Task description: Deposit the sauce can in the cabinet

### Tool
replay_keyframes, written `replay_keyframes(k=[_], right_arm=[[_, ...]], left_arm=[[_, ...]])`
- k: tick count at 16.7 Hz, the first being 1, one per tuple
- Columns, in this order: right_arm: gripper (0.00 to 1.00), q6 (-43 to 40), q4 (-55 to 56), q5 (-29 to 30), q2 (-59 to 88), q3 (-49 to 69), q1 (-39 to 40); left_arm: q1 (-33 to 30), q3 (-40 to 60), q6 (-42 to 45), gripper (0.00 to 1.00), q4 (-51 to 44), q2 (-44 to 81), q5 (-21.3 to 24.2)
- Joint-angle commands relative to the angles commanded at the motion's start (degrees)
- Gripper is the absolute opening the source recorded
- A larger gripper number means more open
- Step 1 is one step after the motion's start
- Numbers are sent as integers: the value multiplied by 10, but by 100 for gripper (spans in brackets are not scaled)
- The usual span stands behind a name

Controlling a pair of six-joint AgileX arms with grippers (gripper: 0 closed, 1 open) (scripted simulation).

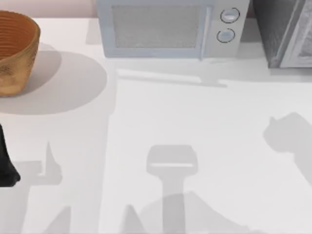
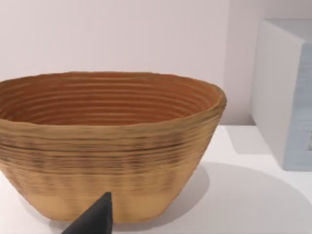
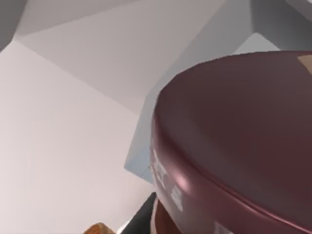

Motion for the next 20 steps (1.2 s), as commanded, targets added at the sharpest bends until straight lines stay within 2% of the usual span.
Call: replay_keyframes(k=[5, 9, 13, 20], right_arm=[[0, -294, -38, 30, -115, -68, 17], [0, -452, -69, 77, -196, -120, 6], [0, -541, -89, 137, -251, -150, -27], [0, -558, -93, 154, -264, -156, -38]], left_arm=[[0, 0, 0, 100, 0, 0, 0], [0, 0, 0, 100, 0, 0, 0], [0, 0, 0, 100, 0, 0, 0], [0, 0, 0, 100, 0, 0, 0]])
